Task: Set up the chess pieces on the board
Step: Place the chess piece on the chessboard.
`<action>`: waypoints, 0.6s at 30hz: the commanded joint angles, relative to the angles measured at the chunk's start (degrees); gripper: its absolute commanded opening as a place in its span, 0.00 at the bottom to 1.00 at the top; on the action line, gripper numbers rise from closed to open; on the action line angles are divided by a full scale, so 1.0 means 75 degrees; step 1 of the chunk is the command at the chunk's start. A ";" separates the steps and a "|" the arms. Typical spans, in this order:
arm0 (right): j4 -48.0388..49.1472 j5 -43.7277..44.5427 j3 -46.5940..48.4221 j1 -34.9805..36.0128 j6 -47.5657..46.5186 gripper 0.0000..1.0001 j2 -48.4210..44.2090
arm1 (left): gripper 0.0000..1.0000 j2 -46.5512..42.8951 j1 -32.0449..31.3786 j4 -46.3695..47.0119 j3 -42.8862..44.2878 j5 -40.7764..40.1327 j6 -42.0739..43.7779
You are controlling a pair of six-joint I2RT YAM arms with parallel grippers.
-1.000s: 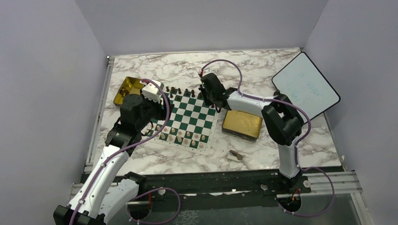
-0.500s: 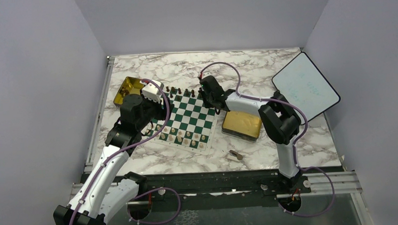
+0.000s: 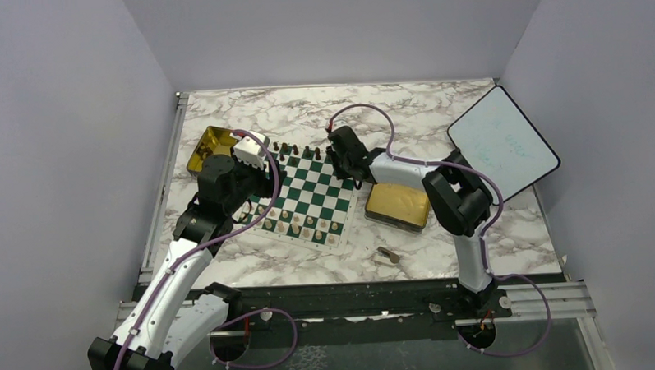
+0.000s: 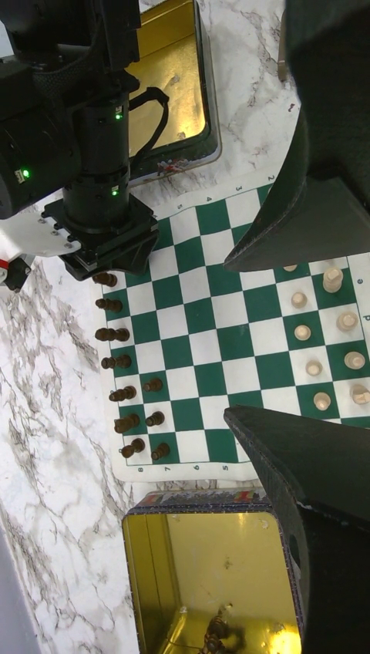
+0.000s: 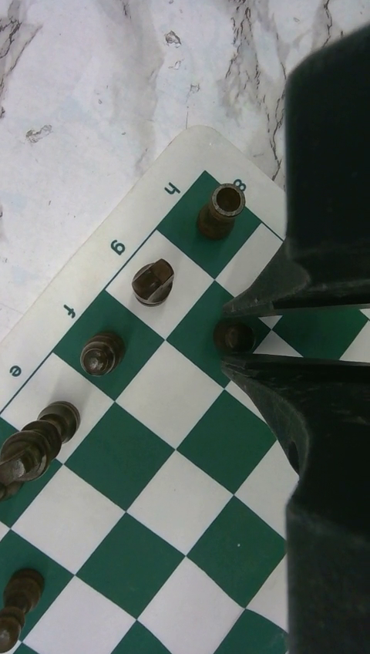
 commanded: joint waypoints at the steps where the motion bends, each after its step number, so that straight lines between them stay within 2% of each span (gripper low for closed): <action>1: 0.0021 0.0167 0.0171 0.0065 0.0067 0.30 0.0173 | 0.66 -0.0102 -0.0031 -0.0046 -0.0075 -0.0046 0.0071; 13: -0.0312 0.0292 0.0421 0.0071 0.0121 0.42 -0.0261 | 0.66 -0.0016 -0.0029 -0.0052 -0.0099 -0.0241 0.0071; 18: -0.0409 0.0224 0.0247 0.0065 0.0220 0.47 -0.0829 | 0.67 0.0188 -0.0031 -0.0098 -0.0099 -0.0864 -0.0140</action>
